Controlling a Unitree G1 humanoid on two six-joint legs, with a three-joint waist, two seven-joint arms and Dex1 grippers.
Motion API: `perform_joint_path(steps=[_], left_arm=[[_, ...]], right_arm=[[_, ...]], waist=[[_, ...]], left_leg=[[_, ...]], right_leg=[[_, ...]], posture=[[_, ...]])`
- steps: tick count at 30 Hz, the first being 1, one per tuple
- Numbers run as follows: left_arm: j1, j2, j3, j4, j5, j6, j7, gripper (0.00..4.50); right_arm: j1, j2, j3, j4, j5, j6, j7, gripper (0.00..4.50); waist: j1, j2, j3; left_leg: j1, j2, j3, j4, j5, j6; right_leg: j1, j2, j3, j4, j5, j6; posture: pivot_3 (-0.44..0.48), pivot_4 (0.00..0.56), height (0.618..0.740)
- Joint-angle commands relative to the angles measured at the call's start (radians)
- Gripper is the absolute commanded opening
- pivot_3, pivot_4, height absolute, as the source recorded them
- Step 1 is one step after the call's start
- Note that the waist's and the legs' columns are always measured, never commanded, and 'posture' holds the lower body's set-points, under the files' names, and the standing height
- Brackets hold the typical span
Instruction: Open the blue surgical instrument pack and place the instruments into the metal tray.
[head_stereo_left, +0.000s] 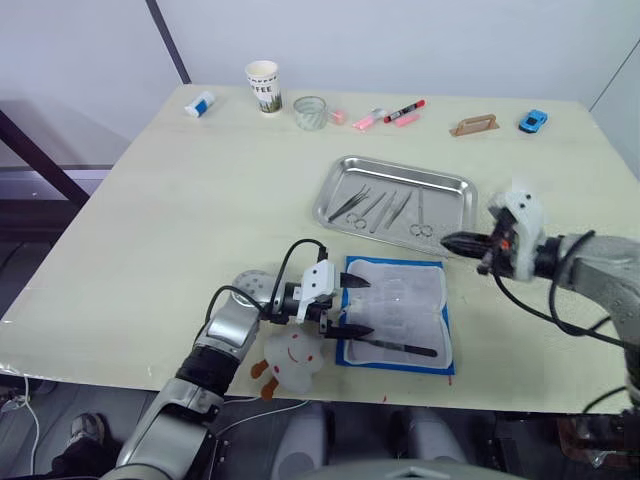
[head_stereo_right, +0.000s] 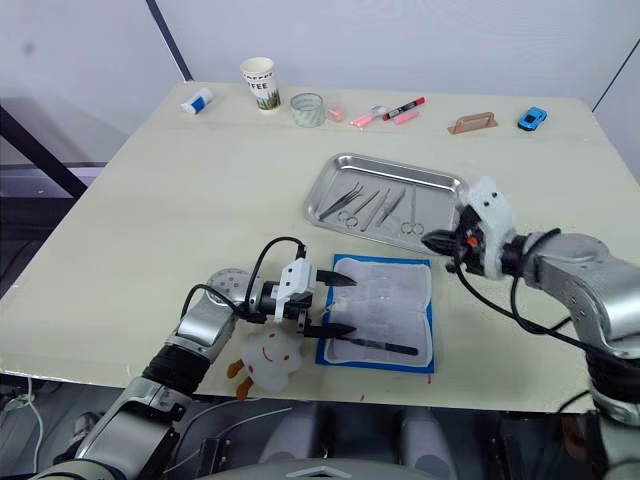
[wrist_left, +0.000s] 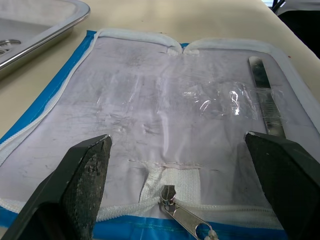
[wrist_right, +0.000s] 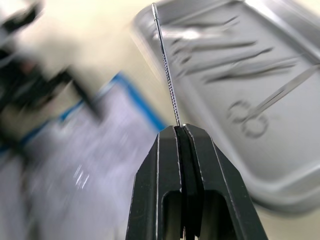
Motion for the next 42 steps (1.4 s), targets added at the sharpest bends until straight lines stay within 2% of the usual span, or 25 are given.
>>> perform_joint_path(steps=[1,5,16,25,42], left_arm=[[0.023,0.009,-0.019,0.024,0.026,0.027,0.009,4.50],[0.022,0.007,-0.016,0.012,0.023,0.039,0.012,4.50],[0.032,0.010,-0.014,-0.010,0.020,0.058,0.019,4.50],[0.043,0.012,-0.015,-0.022,0.021,0.064,0.026,4.50],[0.053,0.009,-0.015,0.002,0.024,0.038,0.029,4.50]], right_arm=[[-0.089,0.091,-0.011,0.057,-0.061,0.059,-0.170,0.03],[-0.200,0.266,-0.111,0.227,-0.108,0.116,-0.355,0.03],[-0.262,0.449,-0.241,0.412,-0.186,0.025,-0.590,0.03],[-0.267,0.510,-0.241,0.478,-0.210,-0.043,-0.653,0.03],[-0.293,0.532,-0.228,0.615,-0.220,-0.155,-0.673,0.03]], waist=[[0.003,0.000,0.000],[-0.014,0.002,0.000],[-0.024,0.003,0.000],[-0.025,0.004,0.000],[-0.027,0.005,0.000]], left_leg=[[0.000,0.000,0.000,0.000,0.000,0.000],[0.000,0.000,0.001,0.000,0.000,0.000],[0.000,0.000,0.001,-0.001,0.000,0.000],[-0.001,0.000,0.001,-0.001,0.000,0.000],[-0.001,0.000,0.001,-0.002,0.000,0.000]], right_leg=[[0.000,0.000,0.000,0.000,0.000,0.000],[-0.001,-0.001,0.002,0.002,0.000,0.000],[-0.001,-0.001,0.000,0.002,0.000,0.000],[-0.001,-0.001,0.001,0.001,0.000,0.000],[-0.002,-0.002,0.001,0.001,0.000,0.000]], posture=[[0.000,0.150,0.740],[0.000,0.150,0.740],[0.000,0.150,0.740],[0.000,0.150,0.740],[0.000,0.150,0.740]])
